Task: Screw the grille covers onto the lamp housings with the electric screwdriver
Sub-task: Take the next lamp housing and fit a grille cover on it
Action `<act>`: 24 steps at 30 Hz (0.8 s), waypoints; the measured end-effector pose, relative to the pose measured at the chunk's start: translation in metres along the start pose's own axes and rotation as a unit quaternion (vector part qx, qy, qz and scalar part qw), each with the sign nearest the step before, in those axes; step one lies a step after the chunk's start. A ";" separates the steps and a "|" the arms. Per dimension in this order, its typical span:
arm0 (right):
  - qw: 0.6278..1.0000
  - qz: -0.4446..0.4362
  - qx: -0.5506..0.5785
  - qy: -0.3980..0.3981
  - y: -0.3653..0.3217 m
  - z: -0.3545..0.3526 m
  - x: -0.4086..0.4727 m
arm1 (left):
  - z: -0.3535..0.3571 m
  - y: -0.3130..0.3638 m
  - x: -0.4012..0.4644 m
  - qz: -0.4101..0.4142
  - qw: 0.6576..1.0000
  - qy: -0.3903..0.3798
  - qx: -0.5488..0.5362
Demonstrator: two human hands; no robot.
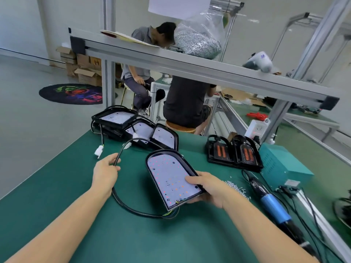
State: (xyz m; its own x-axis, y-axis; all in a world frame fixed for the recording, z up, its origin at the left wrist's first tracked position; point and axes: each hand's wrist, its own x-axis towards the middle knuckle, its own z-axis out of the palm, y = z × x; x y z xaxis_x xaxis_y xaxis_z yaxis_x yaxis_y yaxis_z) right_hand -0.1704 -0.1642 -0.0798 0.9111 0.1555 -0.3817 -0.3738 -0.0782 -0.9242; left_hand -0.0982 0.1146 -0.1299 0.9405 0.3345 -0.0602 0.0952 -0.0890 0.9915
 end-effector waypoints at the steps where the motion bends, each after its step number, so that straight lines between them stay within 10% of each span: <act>1: 1.000 0.005 -0.011 -0.002 0.002 -0.002 -0.003 | 0.002 -0.002 -0.005 0.011 1.000 -0.008 0.017; 10: 0.995 0.035 -0.090 0.013 0.018 -0.014 -0.018 | 0.019 0.008 -0.062 0.183 0.965 0.001 0.186; 15: 0.993 0.024 -0.117 0.024 0.014 -0.015 -0.014 | 0.053 0.014 -0.090 0.027 0.986 -0.126 0.104; 24: 0.957 -0.023 -0.283 0.053 -0.006 -0.019 -0.005 | 0.070 0.008 -0.072 0.030 0.972 -0.043 0.228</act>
State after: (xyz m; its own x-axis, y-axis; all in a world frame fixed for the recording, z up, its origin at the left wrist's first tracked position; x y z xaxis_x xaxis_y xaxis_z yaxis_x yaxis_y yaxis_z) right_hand -0.1694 -0.1834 -0.0721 0.9480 0.0738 -0.3096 -0.2060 -0.5991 -0.7737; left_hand -0.1427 0.0237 -0.1257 0.9706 0.2385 -0.0318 0.1551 -0.5191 0.8405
